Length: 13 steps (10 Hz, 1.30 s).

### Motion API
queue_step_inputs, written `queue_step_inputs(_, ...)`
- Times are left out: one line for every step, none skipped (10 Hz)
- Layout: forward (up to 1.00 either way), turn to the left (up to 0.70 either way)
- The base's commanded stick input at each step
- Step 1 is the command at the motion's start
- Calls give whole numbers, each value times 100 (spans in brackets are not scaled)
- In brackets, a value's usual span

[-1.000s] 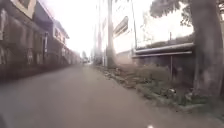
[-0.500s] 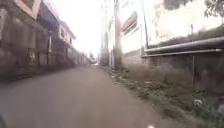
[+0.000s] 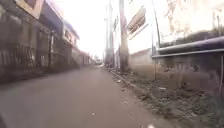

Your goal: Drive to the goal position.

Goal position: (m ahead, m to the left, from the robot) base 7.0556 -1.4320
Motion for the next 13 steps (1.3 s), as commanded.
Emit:
queue_step_inputs(100, 0)
queue_step_inputs(100, 0)
queue_step_inputs(100, 0)
queue_step_inputs(100, 0)
queue_step_inputs(100, 0)
queue_step_inputs(100, 0)
queue_step_inputs(100, 0)
queue_step_inputs(100, 0)
queue_step_inputs(100, 0)
queue_step_inputs(100, 0)
queue_step_inputs(100, 0)
queue_step_inputs(100, 0)
queue_step_inputs(100, 0)
